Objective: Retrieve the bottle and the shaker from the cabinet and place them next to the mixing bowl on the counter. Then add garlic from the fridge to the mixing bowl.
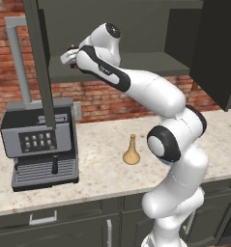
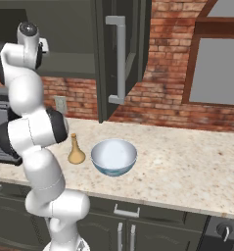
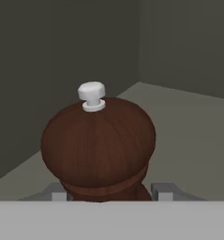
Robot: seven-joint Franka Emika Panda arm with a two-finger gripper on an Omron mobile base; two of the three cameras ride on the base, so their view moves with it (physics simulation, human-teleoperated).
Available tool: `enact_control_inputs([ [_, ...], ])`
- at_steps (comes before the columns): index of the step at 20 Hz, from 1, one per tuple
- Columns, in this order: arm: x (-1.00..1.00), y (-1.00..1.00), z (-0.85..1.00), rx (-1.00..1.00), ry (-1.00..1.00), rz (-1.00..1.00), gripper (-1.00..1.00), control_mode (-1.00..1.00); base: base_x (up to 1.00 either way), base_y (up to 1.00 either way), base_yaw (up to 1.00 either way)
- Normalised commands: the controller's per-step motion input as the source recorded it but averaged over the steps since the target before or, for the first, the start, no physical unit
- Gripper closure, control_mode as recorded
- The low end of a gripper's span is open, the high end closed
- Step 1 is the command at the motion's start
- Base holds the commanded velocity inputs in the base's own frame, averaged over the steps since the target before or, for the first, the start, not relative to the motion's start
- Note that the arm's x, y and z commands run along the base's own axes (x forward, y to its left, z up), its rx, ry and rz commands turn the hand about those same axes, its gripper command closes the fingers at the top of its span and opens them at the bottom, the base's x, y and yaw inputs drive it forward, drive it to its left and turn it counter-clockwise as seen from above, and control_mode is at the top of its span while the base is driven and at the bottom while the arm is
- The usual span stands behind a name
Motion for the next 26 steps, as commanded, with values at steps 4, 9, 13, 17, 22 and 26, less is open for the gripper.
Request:
enact_control_inputs([
  [4,-0.13,-0.43,0.00,0.00,-0.01,-0.04,1.00,-1.00,0.00,0.00,0.00],
  [9,-0.60,-0.58,0.13,0.09,-0.02,-0.05,1.00,-1.00,0.00,0.00,0.00],
  [13,-0.82,-0.56,0.19,0.05,-0.06,-0.08,1.00,-1.00,0.00,0.00,0.00],
  [17,-0.84,-0.53,0.02,0.00,-0.12,-0.10,1.00,-1.00,0.00,0.00,0.00],
  [22,-0.86,-0.46,0.00,-0.01,-0.04,-0.18,1.00,-1.00,0.00,0.00,0.00],
  [26,-0.96,-0.33,0.02,-0.01,-0.06,-0.16,1.00,-1.00,0.00,0.00,0.00],
])
